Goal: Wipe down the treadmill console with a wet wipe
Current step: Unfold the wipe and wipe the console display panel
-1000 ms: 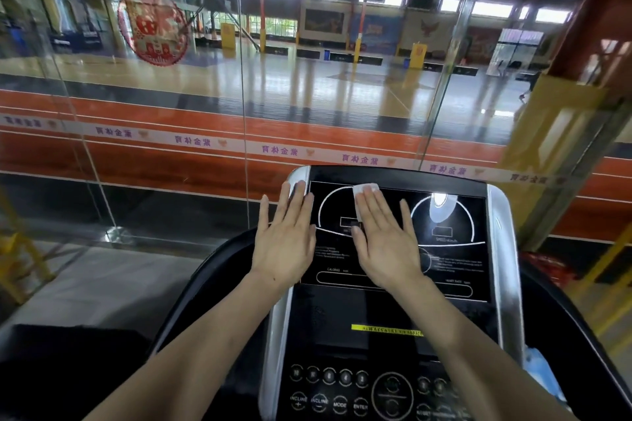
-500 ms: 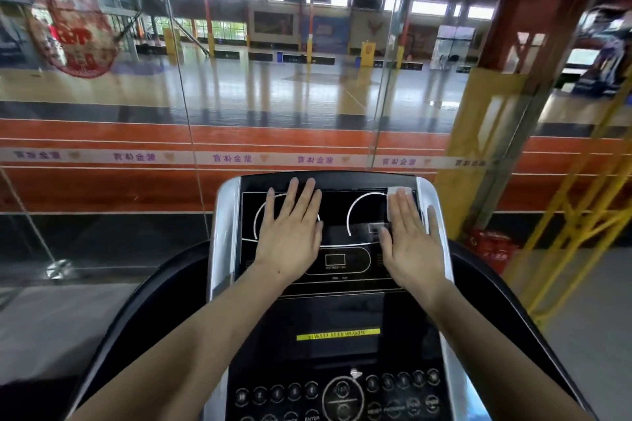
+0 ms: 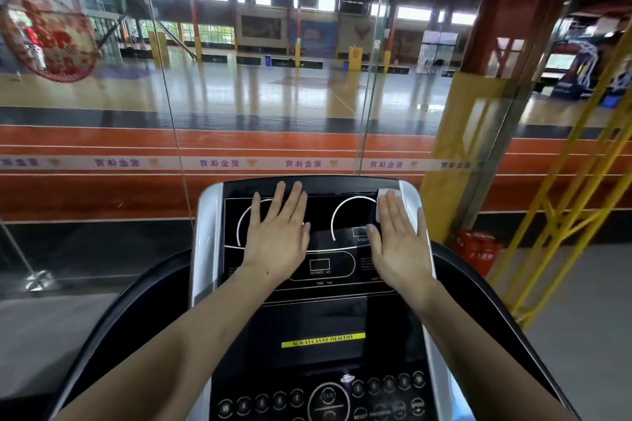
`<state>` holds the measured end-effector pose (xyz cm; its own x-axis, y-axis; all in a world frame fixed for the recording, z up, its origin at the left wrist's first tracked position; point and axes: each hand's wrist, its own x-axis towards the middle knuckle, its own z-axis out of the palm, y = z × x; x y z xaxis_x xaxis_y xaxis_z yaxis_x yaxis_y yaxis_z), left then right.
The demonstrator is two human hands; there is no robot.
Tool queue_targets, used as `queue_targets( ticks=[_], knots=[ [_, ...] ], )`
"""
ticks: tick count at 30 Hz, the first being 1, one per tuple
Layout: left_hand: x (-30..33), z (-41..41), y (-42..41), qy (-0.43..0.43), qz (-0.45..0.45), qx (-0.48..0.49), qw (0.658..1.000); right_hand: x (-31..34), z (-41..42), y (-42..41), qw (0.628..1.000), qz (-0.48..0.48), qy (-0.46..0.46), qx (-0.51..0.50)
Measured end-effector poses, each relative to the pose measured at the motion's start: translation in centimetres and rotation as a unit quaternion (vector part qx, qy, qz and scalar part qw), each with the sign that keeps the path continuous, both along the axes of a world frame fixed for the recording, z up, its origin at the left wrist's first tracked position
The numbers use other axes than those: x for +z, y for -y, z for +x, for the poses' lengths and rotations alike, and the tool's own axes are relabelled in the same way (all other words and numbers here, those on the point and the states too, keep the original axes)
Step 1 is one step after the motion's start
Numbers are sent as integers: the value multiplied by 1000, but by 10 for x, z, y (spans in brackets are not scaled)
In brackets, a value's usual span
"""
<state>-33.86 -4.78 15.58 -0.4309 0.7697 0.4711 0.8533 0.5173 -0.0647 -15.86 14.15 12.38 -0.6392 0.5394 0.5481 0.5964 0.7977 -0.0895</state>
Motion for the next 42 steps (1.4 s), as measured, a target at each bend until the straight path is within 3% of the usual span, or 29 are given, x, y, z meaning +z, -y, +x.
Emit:
queue_targets(
  ticks=[12, 31, 42],
  knots=[
    [-9, -9, 28, -28, 37, -10, 999, -32, 4, 36, 998, -57, -31, 0],
    [-36, -61, 142, -32, 27, 58, 997, -27, -101, 146, 993, -7, 4, 114],
    [-35, -61, 154, -19, 10, 60, 998, -31, -128, 196, 974, 54, 81, 207]
  ],
)
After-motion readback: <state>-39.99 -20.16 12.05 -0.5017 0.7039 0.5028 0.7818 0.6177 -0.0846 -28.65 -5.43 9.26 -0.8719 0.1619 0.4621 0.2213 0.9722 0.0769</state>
